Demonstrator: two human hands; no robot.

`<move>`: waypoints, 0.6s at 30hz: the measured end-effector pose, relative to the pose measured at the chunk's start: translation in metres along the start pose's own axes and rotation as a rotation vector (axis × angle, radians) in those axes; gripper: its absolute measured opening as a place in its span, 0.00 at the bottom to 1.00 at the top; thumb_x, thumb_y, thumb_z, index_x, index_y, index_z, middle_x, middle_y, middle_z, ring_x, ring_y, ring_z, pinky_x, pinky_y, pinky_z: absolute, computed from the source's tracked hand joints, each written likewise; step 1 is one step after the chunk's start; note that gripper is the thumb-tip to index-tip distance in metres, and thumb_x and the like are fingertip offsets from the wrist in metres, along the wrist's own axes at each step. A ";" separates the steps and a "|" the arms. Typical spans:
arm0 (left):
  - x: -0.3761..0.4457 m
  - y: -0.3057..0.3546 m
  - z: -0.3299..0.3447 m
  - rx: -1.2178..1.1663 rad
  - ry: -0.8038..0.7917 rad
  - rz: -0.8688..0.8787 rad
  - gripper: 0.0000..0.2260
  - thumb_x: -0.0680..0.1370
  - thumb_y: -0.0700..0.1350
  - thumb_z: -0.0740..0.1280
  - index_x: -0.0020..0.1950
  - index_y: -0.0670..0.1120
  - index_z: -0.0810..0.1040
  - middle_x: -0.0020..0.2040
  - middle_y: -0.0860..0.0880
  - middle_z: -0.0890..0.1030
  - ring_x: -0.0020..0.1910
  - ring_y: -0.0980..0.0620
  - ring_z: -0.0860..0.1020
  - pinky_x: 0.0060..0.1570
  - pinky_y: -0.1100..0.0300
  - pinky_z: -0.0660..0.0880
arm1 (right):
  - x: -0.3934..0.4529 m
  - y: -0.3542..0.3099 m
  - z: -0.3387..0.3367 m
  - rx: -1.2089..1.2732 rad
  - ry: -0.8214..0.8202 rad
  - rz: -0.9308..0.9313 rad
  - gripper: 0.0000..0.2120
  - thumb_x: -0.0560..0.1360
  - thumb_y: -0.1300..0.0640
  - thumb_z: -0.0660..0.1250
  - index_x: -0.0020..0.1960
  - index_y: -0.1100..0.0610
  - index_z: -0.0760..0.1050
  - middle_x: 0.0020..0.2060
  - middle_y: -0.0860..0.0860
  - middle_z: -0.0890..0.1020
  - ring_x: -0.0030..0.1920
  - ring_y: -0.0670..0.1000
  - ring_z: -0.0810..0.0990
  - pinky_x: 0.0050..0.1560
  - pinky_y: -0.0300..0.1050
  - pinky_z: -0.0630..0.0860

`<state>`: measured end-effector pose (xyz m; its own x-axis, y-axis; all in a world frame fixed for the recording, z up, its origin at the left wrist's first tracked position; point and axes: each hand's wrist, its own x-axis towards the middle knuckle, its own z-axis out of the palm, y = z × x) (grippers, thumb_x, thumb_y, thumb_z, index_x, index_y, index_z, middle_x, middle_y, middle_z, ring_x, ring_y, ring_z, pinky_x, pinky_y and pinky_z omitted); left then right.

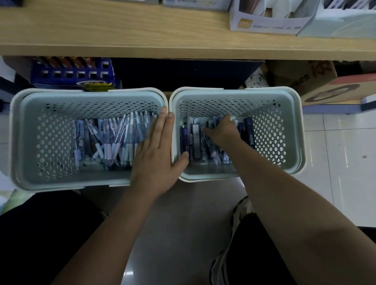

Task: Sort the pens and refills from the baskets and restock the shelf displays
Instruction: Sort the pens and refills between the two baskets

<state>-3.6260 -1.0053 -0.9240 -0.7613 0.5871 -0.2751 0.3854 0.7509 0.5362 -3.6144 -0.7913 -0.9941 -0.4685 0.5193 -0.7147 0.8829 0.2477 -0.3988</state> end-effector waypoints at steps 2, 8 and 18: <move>0.000 0.000 0.000 -0.005 0.000 0.009 0.39 0.80 0.59 0.60 0.83 0.54 0.39 0.80 0.61 0.33 0.81 0.56 0.41 0.74 0.44 0.55 | -0.003 -0.005 -0.008 -0.045 0.012 -0.039 0.22 0.76 0.45 0.72 0.58 0.59 0.70 0.45 0.56 0.77 0.38 0.52 0.77 0.37 0.42 0.74; -0.006 -0.024 -0.021 -0.108 0.196 -0.020 0.32 0.78 0.59 0.56 0.81 0.49 0.60 0.82 0.50 0.57 0.81 0.49 0.55 0.75 0.40 0.57 | -0.062 -0.051 -0.001 0.152 0.130 -0.273 0.18 0.78 0.54 0.64 0.31 0.57 0.69 0.28 0.61 0.77 0.33 0.62 0.80 0.42 0.56 0.80; -0.051 -0.135 -0.086 0.124 0.437 -0.623 0.49 0.70 0.62 0.74 0.80 0.38 0.55 0.77 0.31 0.60 0.73 0.30 0.63 0.68 0.34 0.62 | -0.141 -0.109 0.089 -0.023 -0.221 -0.538 0.21 0.75 0.46 0.72 0.61 0.55 0.72 0.43 0.50 0.76 0.42 0.52 0.77 0.42 0.46 0.70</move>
<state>-3.6839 -1.1624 -0.9137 -0.9838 -0.1082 -0.1427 -0.1456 0.9472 0.2856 -3.6474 -0.9641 -0.9014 -0.8441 0.1328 -0.5194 0.5185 0.4483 -0.7281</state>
